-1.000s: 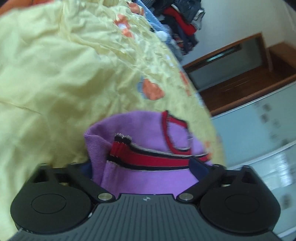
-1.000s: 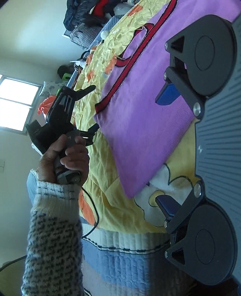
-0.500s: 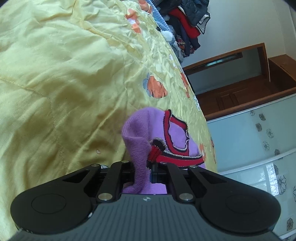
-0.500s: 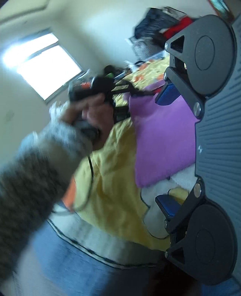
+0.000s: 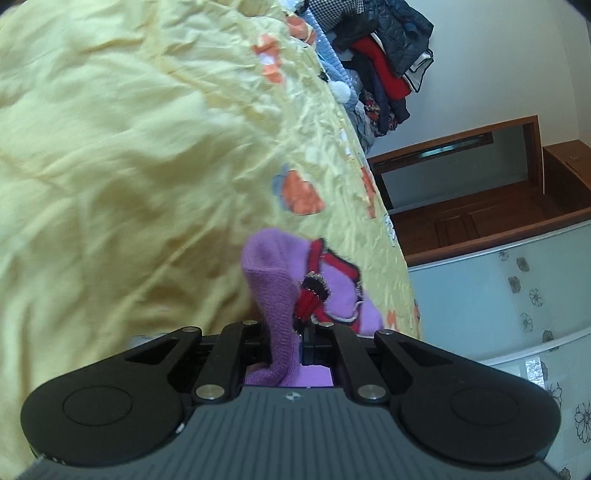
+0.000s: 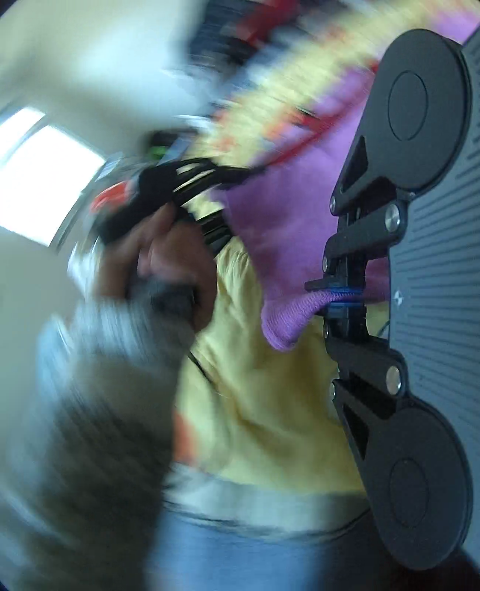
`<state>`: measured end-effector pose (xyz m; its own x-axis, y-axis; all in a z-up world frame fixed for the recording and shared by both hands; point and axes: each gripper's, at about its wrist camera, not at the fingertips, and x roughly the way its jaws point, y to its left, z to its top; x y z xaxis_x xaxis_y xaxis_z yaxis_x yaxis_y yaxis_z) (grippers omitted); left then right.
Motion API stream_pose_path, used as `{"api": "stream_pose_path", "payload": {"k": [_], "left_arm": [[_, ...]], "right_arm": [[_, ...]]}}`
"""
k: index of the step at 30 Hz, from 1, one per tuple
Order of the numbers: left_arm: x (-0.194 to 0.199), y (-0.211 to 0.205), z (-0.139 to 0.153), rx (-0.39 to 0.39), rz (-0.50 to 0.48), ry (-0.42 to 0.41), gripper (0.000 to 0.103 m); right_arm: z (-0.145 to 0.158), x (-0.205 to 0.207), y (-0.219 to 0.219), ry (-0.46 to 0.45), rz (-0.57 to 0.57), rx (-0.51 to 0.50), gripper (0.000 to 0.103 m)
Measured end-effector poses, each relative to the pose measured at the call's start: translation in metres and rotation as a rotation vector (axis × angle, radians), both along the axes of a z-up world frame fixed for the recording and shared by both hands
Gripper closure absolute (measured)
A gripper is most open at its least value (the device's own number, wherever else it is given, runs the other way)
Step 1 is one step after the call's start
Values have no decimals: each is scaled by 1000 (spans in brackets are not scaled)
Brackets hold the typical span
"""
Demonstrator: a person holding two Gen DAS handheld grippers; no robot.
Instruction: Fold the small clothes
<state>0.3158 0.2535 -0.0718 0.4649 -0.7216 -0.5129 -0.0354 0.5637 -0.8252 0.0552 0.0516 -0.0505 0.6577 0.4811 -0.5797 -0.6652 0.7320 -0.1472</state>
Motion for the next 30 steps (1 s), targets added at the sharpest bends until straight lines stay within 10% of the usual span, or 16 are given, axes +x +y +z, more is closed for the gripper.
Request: {"api": "stream_pose_path", "payload": {"k": [14,30], "left_arm": [[27,-132,60,167,71,102,94],[43,-388,52,452,-223,69,94]], "right_arm": [[8,42,-215,249,-361,715,99],[-38,-5,-364,263,-724,968,99]]}}
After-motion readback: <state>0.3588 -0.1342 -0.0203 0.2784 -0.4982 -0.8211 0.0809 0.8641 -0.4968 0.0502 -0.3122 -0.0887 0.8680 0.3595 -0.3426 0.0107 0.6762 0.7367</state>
